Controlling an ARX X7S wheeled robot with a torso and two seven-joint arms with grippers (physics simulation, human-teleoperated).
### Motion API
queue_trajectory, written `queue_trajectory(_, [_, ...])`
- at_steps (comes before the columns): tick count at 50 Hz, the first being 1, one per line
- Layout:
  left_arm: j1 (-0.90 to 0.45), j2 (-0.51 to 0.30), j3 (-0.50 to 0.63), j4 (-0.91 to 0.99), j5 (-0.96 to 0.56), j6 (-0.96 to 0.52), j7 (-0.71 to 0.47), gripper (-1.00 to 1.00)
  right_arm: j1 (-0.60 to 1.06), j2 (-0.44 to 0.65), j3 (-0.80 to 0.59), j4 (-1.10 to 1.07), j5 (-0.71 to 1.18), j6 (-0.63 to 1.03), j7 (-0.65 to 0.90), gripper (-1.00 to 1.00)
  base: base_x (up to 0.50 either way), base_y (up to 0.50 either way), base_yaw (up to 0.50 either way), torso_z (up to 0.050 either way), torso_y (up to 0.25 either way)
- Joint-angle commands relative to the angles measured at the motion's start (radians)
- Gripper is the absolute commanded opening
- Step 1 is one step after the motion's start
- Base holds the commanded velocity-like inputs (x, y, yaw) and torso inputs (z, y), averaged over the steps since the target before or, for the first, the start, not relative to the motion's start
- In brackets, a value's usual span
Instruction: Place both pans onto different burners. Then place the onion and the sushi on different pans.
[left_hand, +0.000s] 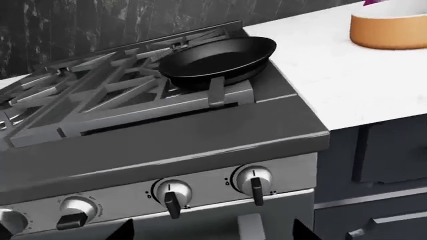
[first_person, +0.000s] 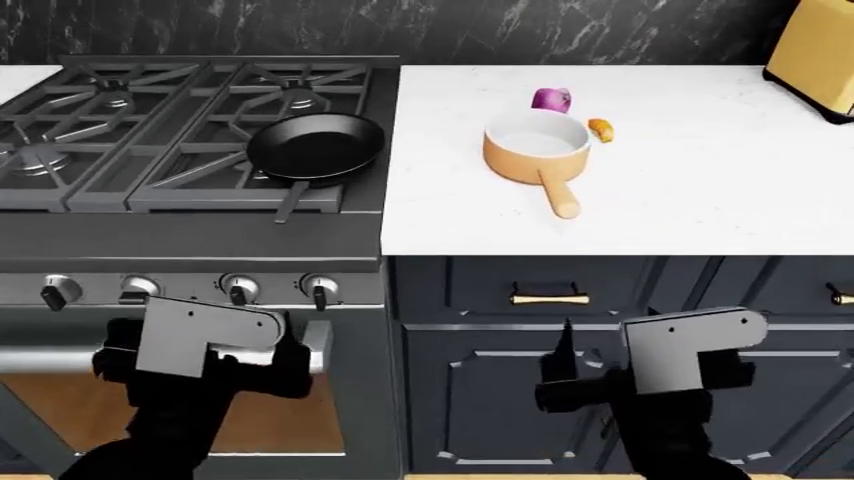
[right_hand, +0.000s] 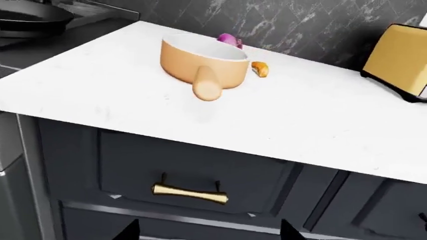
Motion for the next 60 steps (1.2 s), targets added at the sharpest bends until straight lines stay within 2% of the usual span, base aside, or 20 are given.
queue_trajectory(1, [-0.113, -0.045, -0.019, 0.177, -0.054, -0.272, -0.011, 1.00, 0.090, 0.049, 0.020, -0.185, 0.035, 0.262, 0.007, 1.00, 0.15, 0.00, 0.00, 0.000, 0.000])
queue_trajectory(23, [-0.233, -0.058, -0.055, 0.252, -0.126, -0.422, -0.037, 1.00, 0.135, 0.052, 0.048, -0.255, 0.069, 0.320, -0.001, 1.00, 0.49, 0.00, 0.00, 0.000, 0.000])
queue_trajectory(25, [-0.254, -0.075, -0.079, 0.240, -0.226, -0.424, -0.099, 1.00, 0.138, 0.050, 0.056, -0.257, 0.072, 0.323, -0.001, 1.00, 0.50, 0.00, 0.00, 0.000, 0.000])
queue_trajectory(29, [-0.300, -0.128, -0.131, 0.197, -0.541, -0.423, -0.324, 1.00, 0.138, 0.050, 0.060, -0.258, 0.075, 0.323, -0.001, 1.00, 0.50, 0.00, 0.00, 0.000, 0.000])
queue_trajectory(32, [-0.317, -0.146, -0.139, 0.181, -0.639, -0.420, -0.401, 1.00, 0.137, 0.050, 0.065, -0.259, 0.077, 0.322, -0.001, 1.00, 0.50, 0.00, 0.00, 0.000, 0.000])
queue_trajectory(46, [-0.272, -0.193, -0.088, 0.171, -0.638, -0.335, -0.437, 1.00, 0.155, 0.051, 0.071, -0.273, 0.088, 0.351, 0.007, 1.00, 0.50, 0.00, 0.00, 0.000, 0.001])
queue_trajectory(51, [-0.289, -0.196, -0.090, 0.152, -0.651, -0.341, -0.452, 1.00, 0.186, 0.053, 0.057, -0.273, 0.085, 0.397, 0.026, 1.00, 0.08, 0.00, 0.00, 0.000, 0.002])
queue_trajectory(60, [-0.291, -0.206, -0.093, 0.162, -0.678, -0.344, -0.472, 1.00, 0.170, 0.060, 0.046, -0.273, 0.073, 0.361, 0.048, 1.00, 0.09, 0.00, 0.00, 0.000, 0.000])
